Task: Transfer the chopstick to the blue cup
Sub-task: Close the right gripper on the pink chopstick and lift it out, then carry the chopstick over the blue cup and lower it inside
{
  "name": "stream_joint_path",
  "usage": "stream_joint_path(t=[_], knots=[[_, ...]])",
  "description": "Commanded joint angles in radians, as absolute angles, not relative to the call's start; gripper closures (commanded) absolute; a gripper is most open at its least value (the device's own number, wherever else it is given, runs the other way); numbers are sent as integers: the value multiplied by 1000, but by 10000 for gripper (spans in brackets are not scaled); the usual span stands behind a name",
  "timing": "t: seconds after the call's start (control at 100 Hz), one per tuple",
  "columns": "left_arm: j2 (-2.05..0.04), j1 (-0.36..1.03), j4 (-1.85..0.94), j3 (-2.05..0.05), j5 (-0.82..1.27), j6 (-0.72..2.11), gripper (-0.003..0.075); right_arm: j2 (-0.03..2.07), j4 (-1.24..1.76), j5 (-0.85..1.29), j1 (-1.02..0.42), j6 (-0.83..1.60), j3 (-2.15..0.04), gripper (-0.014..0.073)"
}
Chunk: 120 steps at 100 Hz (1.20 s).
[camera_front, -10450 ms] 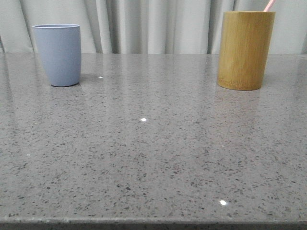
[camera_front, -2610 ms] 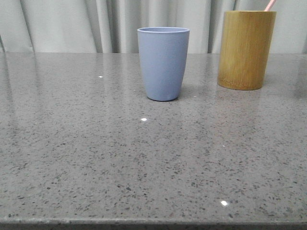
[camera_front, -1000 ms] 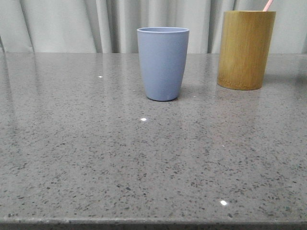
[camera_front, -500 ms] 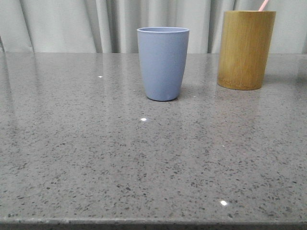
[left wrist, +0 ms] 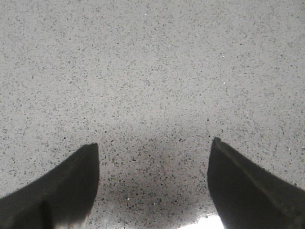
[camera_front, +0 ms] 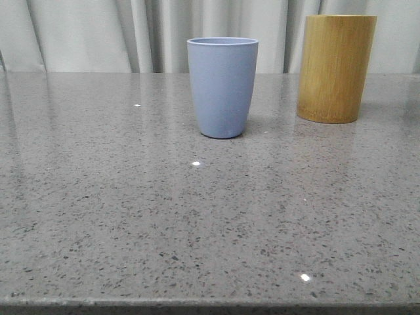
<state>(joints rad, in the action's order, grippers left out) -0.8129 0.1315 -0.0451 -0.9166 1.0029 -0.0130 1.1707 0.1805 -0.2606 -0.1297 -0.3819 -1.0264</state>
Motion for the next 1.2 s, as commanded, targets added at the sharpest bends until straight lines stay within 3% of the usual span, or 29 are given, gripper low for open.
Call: stream_joint_path(t=[0.0,0.4,0.93,1.07,1.19], knots=[[-813,130,-56,-943,942,-23,260,1131,177,-343,-149,-375,-1062,657],[-813,130,-56,-943,944,-23,260,1185,88,-425,-371,-375,-1062,657],[-813,130,-56,-943,944,-23,260,1373,-11,-404,-451,-375,-1062,651],[-813,130,-56,-943,944,-23,260,1374,-71,-405,-452,-375,-1062,531],[-813,130,-56,-943,944,-23,260,1374,-92,-406,-452,-375,-1062,286]])
